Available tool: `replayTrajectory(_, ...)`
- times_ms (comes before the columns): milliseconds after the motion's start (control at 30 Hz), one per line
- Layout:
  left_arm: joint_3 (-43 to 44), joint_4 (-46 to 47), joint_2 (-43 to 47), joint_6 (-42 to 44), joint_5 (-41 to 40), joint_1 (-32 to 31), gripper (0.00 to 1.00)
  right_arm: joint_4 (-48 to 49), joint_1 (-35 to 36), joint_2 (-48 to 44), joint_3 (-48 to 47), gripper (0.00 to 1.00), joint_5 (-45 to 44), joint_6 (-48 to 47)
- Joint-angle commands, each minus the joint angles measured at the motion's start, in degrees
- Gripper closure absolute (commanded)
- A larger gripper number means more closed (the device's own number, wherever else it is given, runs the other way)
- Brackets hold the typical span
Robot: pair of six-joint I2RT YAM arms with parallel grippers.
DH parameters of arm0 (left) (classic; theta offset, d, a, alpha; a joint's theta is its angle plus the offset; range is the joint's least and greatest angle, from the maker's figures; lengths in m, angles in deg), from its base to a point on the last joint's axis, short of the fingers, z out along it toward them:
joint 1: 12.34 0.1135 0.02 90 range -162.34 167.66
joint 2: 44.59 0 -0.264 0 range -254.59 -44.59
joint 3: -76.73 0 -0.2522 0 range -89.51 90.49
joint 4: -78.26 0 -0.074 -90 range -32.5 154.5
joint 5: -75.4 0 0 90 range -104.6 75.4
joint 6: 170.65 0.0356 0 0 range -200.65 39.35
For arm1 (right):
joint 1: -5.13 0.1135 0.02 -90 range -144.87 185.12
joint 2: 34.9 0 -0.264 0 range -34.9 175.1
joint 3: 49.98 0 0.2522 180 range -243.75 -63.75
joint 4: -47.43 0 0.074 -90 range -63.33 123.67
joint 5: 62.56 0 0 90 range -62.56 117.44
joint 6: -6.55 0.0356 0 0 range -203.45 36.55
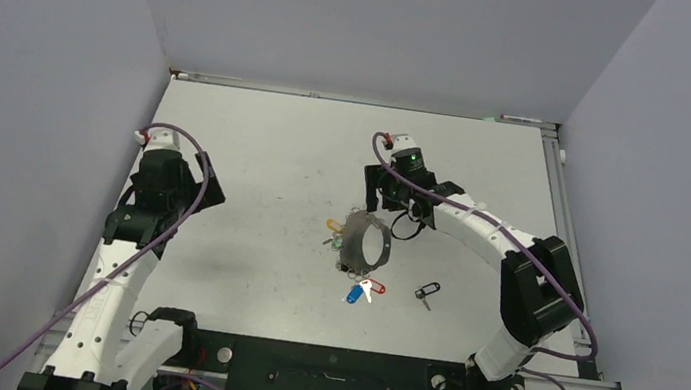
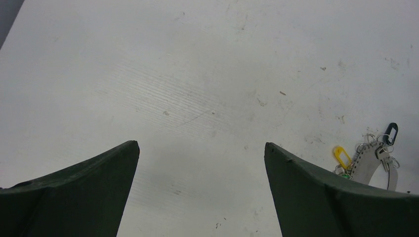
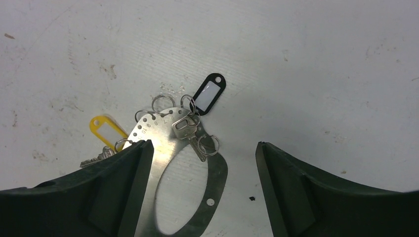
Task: Put the keys on the keyring
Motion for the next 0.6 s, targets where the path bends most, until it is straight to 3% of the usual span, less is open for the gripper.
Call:
replayTrajectory(0, 3.3, -0.6, -2.8, 0.7, 2.7, 0.3, 0.04, 0.3, 0.4, 2.4, -0.2, 0.23, 0.3, -1.0)
replayTrajectory(133, 2.9, -0.1, -2.7, 0.6, 3.8, 0.3, 0.04, -0.2, 0.8, 4.6, -0.9, 0.27, 0.7, -1.3)
replayTrajectory(200, 2.8, 0.2, -2.3, 0.7, 4.2, 0.3, 0.04, -0.6, 0.9, 5.7, -1.4, 0.35, 1.1, -1.6)
replayTrajectory(567, 2.3, 0.8, -2.4, 0.8, 6.3, 0.3, 0.04, -1.5, 1.3, 9.1, -2.9, 0.57, 0.1, -3.0)
